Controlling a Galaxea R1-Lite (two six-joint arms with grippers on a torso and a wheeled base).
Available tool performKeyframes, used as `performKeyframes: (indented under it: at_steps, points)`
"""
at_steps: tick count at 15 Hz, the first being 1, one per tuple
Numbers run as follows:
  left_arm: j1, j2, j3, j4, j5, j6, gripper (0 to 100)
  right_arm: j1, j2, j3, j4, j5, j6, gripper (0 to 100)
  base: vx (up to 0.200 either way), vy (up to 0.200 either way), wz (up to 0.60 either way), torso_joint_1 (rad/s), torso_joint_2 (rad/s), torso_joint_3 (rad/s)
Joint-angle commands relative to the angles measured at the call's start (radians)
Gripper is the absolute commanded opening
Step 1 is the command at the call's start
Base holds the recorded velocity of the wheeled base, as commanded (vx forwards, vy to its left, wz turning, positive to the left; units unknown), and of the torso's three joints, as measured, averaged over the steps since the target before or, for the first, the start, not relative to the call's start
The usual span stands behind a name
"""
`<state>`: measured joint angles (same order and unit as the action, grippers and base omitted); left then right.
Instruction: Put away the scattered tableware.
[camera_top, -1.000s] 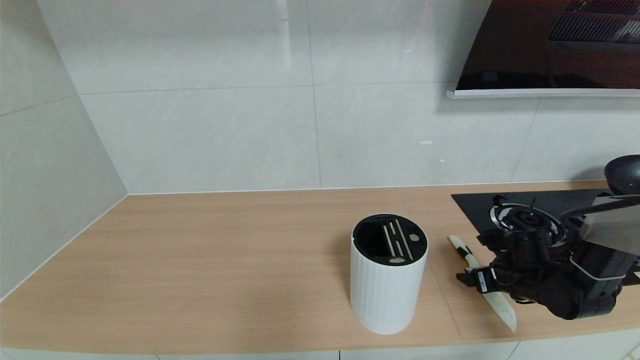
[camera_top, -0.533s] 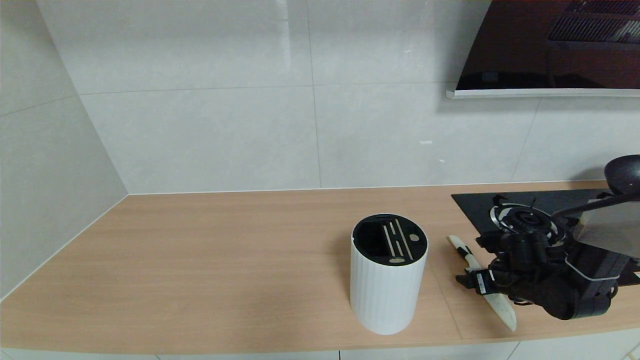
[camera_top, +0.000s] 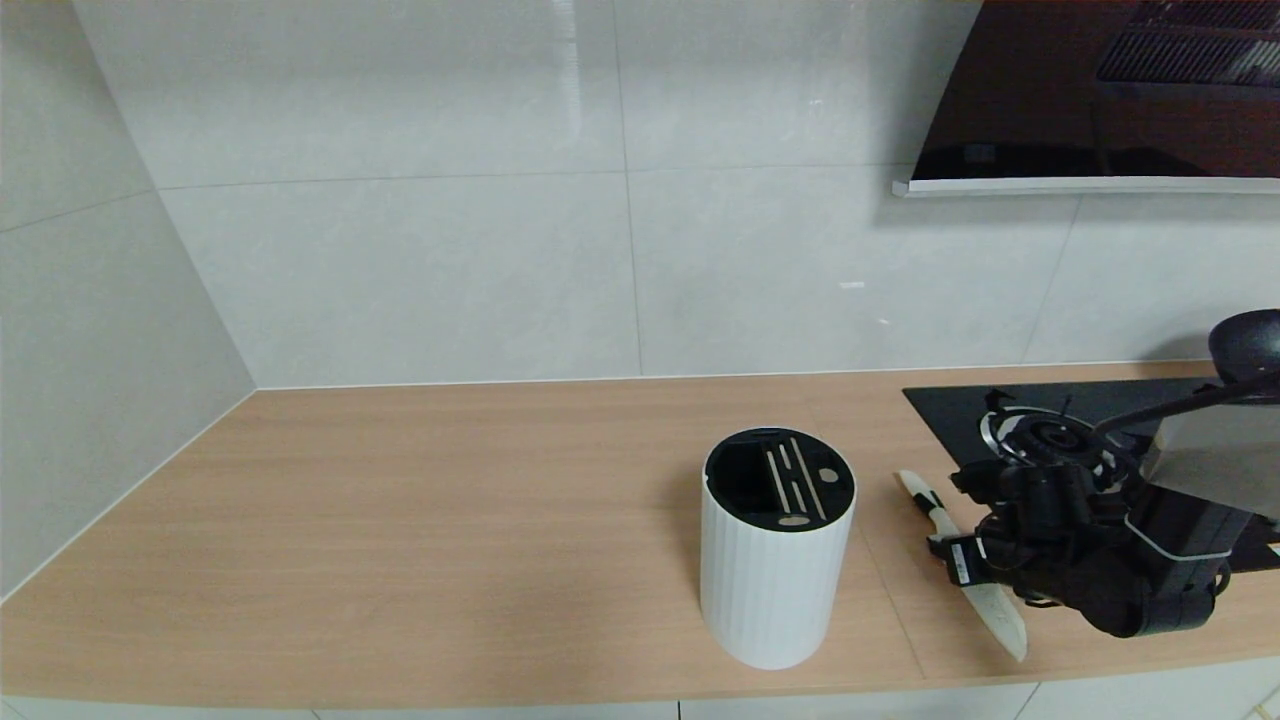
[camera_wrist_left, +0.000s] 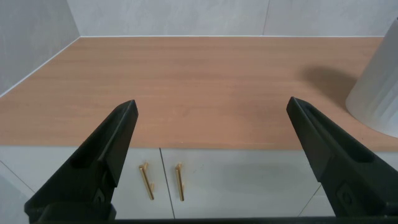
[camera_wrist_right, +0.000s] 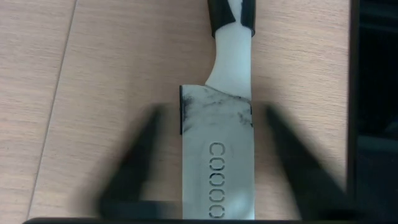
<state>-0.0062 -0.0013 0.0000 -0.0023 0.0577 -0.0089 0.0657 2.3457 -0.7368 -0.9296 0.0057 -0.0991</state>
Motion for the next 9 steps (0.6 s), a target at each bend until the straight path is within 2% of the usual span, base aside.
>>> performKeyframes:
  at_steps: [1, 9]
  points:
    - [0.0, 0.001, 0.0, 0.001, 0.001, 0.0, 100, 0.0, 0.004, -0.001, 0.002, 0.0, -0.002, 0, 0.0, 0.0, 0.0, 0.0, 0.0, 0.0]
    - [0.0, 0.001, 0.0, -0.001, 0.001, 0.001, 100, 0.0, -0.011, -0.003, 0.0, -0.012, 0.001, 0, 0.0, 0.0, 0.0, 0.0, 0.0, 0.0]
